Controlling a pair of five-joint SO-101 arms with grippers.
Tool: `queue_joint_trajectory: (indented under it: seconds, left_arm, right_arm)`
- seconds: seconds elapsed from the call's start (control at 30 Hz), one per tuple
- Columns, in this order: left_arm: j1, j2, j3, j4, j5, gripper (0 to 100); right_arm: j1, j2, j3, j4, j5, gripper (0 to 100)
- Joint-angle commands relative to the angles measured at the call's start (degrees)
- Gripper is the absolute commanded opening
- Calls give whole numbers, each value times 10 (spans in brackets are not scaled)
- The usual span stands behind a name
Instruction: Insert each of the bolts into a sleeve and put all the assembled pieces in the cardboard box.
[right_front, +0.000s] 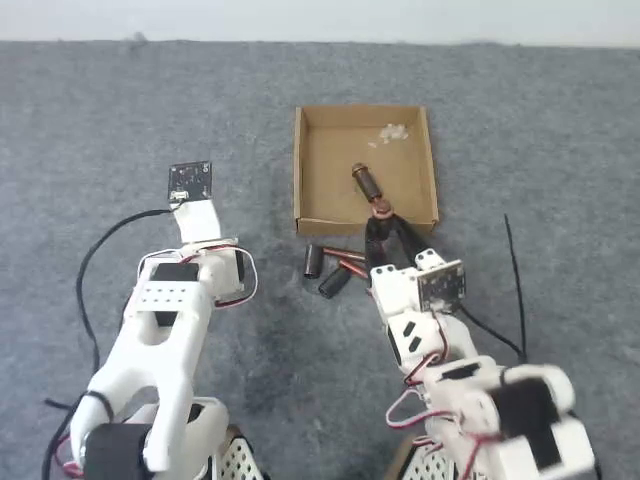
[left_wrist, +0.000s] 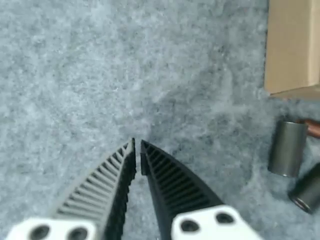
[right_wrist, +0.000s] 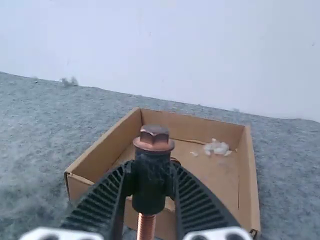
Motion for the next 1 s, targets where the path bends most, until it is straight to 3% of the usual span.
queue_joint_trajectory:
  seconds: [0.0, 0.23, 0.5, 0.7, 0.97]
  left_arm:
    - [-4, 0, -28, -4, 5, 12]
    - [-3, 1, -28, -4, 5, 12]
    - [-2, 1, -28, -4, 4, 12]
    - [-2, 1, -28, -4, 4, 12]
    - [-2, 1, -28, -4, 4, 12]
  right_arm:
    - [8, -102, 3, 106, -5, 6]
    - [9, -291, -5, 321, -5, 6]
    - [44, -468, -169, 684, -6, 6]
    - [43, -450, -324, 800, -4, 6]
    - [46, -275, -491, 892, -1, 6]
